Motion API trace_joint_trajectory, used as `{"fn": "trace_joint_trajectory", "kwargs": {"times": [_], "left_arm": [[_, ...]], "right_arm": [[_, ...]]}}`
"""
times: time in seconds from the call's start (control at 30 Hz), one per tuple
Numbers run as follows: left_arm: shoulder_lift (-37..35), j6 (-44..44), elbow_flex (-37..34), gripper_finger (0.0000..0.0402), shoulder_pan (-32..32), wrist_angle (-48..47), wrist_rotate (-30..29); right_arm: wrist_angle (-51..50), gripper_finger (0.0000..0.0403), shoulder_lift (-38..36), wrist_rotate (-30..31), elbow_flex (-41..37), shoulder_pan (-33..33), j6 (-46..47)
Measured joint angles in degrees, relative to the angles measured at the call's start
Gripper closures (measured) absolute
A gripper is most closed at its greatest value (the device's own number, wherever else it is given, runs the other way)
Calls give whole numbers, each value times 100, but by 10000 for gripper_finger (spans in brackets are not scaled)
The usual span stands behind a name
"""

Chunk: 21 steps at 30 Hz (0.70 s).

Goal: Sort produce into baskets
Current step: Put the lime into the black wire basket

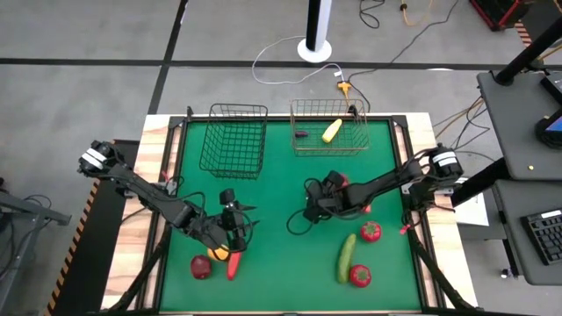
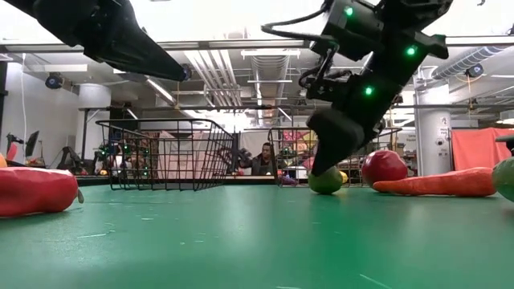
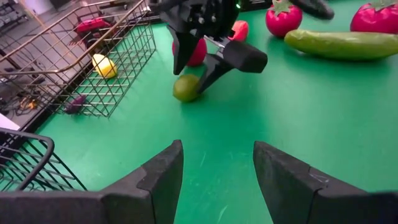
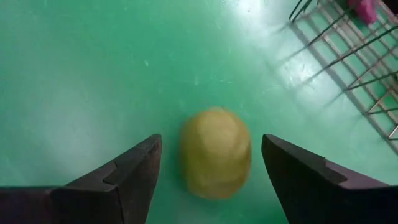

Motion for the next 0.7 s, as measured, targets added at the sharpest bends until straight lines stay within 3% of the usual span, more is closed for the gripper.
{"fn": "trace_joint_trajectory", "kwargs": {"times": [0.27, 0.57, 0.7], "left_arm": [[31, 15, 4, 223, 0, 82, 0], [36, 159, 4, 223, 0, 246, 0], [38, 526, -20, 223, 0, 646, 6]], "right_arm": [[144, 158, 239, -159, 5, -1, -3], [146, 229, 224, -159, 1, 0, -195], [327, 241, 66, -160, 1, 15, -496]]}}
